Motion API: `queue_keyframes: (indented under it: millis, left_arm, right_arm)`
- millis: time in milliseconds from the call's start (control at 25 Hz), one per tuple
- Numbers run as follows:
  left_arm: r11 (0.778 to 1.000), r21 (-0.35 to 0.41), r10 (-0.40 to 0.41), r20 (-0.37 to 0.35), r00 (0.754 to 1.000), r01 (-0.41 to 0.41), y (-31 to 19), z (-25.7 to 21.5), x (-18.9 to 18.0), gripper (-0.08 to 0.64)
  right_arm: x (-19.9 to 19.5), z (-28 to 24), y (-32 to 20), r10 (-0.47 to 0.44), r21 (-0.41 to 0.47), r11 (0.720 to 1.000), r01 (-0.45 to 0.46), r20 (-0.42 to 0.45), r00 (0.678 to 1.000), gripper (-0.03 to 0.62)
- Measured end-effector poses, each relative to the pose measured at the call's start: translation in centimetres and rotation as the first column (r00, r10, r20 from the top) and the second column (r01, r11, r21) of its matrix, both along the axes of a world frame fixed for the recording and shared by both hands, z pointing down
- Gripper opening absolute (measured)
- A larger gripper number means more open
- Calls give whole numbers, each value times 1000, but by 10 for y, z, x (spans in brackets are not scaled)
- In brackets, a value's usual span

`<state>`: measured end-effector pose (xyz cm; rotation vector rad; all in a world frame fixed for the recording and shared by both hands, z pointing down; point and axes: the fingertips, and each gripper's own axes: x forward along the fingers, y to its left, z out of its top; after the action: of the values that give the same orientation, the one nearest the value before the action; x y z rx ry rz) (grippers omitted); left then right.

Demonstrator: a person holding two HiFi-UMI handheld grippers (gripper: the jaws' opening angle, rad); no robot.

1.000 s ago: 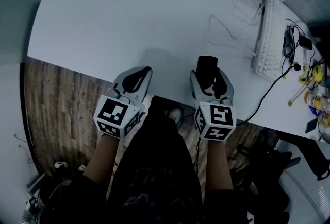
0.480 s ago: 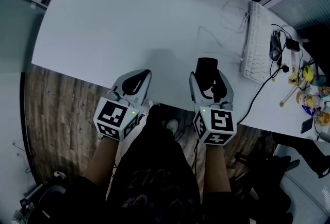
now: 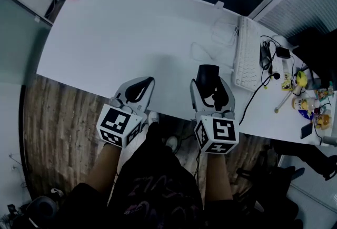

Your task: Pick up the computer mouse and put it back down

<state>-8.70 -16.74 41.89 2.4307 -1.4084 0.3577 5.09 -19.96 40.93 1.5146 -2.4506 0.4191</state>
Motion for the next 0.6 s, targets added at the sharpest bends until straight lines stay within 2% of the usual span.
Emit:
queue_keyframes:
  millis: [600]
  left_arm:
    - [989,150,-9,-3,1000,10,16,-71,12,2]
  right_arm:
    - [13,-80,26,-7,148,989,2,29,1000,308]
